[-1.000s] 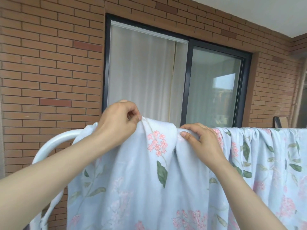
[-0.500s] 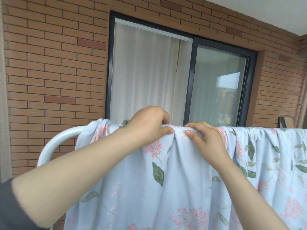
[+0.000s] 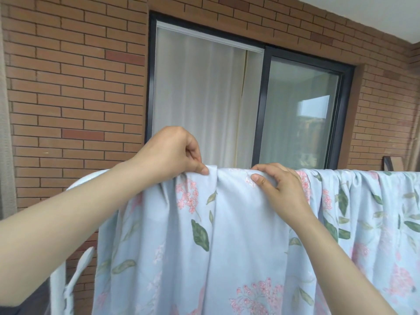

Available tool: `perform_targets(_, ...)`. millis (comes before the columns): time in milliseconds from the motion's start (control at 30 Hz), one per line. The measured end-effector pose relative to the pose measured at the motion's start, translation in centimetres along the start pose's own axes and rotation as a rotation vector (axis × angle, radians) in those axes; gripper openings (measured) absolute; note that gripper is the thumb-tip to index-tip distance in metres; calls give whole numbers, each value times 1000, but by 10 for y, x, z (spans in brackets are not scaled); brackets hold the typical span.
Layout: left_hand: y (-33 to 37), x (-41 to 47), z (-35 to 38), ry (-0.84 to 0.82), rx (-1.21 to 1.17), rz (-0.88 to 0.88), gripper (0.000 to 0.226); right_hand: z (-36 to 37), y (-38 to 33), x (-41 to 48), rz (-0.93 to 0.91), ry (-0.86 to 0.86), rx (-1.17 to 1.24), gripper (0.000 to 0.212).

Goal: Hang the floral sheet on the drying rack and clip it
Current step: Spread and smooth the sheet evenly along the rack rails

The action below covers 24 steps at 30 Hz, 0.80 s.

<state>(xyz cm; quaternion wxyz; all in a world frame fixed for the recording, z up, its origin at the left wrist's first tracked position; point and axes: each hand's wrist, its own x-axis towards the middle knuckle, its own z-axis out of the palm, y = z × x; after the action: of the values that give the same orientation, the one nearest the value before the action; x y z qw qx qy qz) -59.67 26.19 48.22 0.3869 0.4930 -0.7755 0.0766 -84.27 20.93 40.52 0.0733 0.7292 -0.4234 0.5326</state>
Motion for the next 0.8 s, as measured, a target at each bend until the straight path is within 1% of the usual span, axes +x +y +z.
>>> perform_targets(133, -8, -6, -10, -18, 61, -3, 23, 0, -2, 0, 2, 2, 3, 30)
perform_targets(267, -22, -16, -24, -9, 66, -15, 21, -2, -2, -1, 2, 7, 2, 30)
perform_targets(467, -22, -24, -25, -84, 196, 59, 21, -2, -3, -2, -3, 3, -26, 31)
perform_targets(533, -18, -23, -15, -68, 176, 75, 16, -2, -2, -3, 3, 0, -27, 31)
perform_targets(600, -14, -20, -6, -22, 141, 105, 19, -3, -1, -2, 13, -3, -28, 31)
perform_targets(667, -9, -14, -1, -13, 121, 118, 19, -3, -1, -1, 21, -3, -26, 30)
perform_targets(800, -10, -7, -7, -37, 66, 49, 17, -4, -1, -2, 25, 2, -10, 29)
